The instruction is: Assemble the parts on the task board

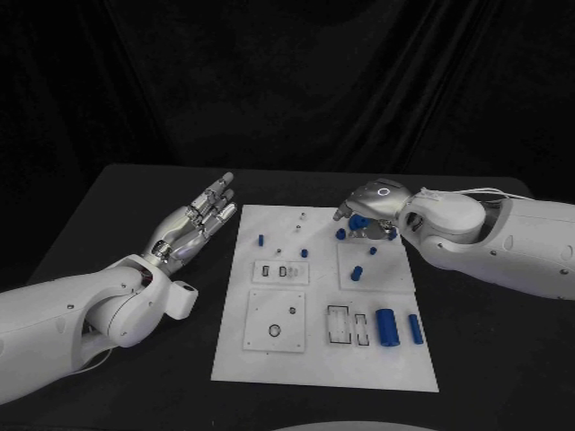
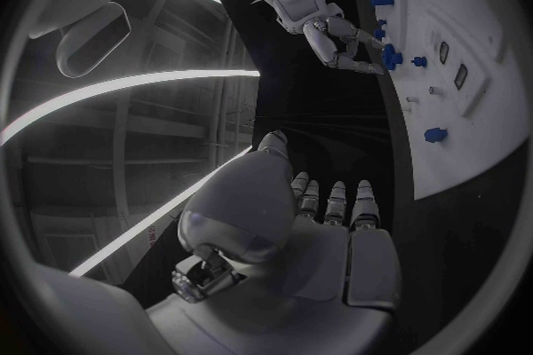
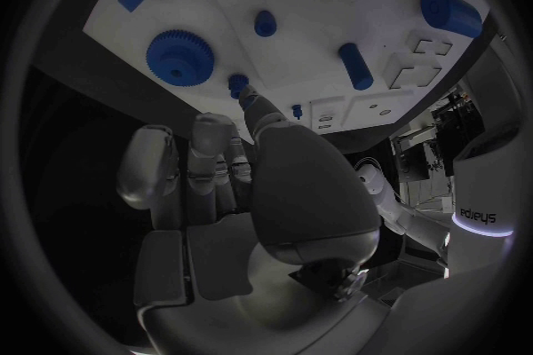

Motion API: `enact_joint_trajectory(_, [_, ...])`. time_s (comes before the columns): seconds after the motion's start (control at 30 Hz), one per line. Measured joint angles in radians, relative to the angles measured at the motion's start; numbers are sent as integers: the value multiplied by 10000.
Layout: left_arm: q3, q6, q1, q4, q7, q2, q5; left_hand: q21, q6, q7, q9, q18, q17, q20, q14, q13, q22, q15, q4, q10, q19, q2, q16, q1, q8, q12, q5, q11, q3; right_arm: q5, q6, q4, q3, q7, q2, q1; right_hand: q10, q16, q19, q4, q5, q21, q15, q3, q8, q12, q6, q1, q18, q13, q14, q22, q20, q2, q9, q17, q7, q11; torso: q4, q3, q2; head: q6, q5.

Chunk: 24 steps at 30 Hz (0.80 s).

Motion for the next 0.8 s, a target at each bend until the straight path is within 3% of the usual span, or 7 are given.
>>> enact_joint_trajectory(0.23, [0, 62, 0, -48, 1, 38, -3, 0, 5, 5, -1, 0, 2, 40, -1, 1, 0, 72, -28, 20, -33, -44, 0, 61, 0, 0, 108, 50, 28, -19, 23, -254, 1, 141, 196, -226, 221, 222, -35, -19, 430, 97, 0, 276, 71, 0, 483, 76, 1, 0, 0, 209, 35, 77, 45, 171, -185, 0, 12, -13, -48, -52, -12])
enact_joint_trajectory(0.8, [0, 201, 0, -157, 3, 110, -10, 0, 69, 143, 8, -1, -6, 198, -1, -4, -6, 216, -96, 9, -18, -50, 0, 215, 0, 0, 300, 184, 152, -38, -174, -855, 0, 522, 578, -446, 450, 426, 1, 114, 530, 235, 3, 610, 70, 0, 800, 73, 4, 1, -3, 476, 71, 160, 44, 394, -158, 16, 32, -34, -123, -258, 38])
